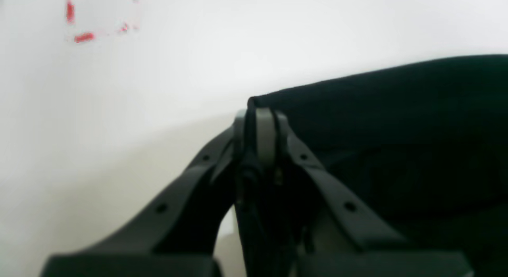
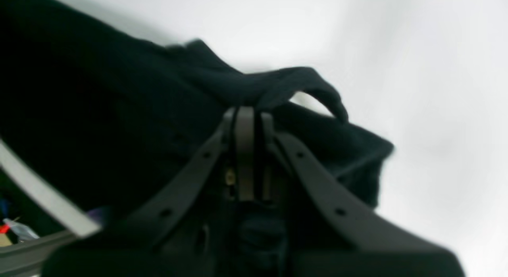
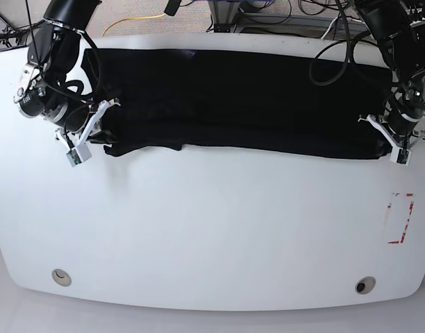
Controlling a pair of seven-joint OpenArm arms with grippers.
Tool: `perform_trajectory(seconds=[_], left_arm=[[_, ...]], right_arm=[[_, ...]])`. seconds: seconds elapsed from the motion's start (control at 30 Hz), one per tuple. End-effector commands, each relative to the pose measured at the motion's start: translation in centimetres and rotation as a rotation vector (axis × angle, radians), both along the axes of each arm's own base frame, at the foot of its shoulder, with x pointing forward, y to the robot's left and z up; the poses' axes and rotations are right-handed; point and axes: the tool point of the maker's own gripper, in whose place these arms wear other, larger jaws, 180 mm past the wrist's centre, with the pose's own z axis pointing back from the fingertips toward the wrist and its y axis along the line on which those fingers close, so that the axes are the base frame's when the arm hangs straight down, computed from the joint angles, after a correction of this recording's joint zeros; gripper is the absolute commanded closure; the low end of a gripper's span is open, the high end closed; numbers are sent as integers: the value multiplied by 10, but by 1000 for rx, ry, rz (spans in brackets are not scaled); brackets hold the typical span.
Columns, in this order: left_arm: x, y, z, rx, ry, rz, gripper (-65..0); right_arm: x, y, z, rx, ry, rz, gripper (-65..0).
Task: Fold the T-shirt properly
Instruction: 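Fold the hem over toward the collar edge with both grippers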
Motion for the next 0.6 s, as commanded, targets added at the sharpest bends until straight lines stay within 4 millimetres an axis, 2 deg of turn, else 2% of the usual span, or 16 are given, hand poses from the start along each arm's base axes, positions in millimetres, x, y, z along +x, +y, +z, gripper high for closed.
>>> perform_trajectory(seconds=[0.0,0.17,0.33,0.57], left_arm=[[-3,2,22,15,-64,-15,0],[-20,-9,30,30,-73,-52,0],[-43,-14,23,55,-29,-73,0],[-66,8,15,70,16,-12,0]], right_arm=[[-11,-3,9,23,-23,1,0],[-28,3,4,68,16,19,0],[-43,3,-7,65,63,20,0],[-56,-10,-14,24,108,24,0]])
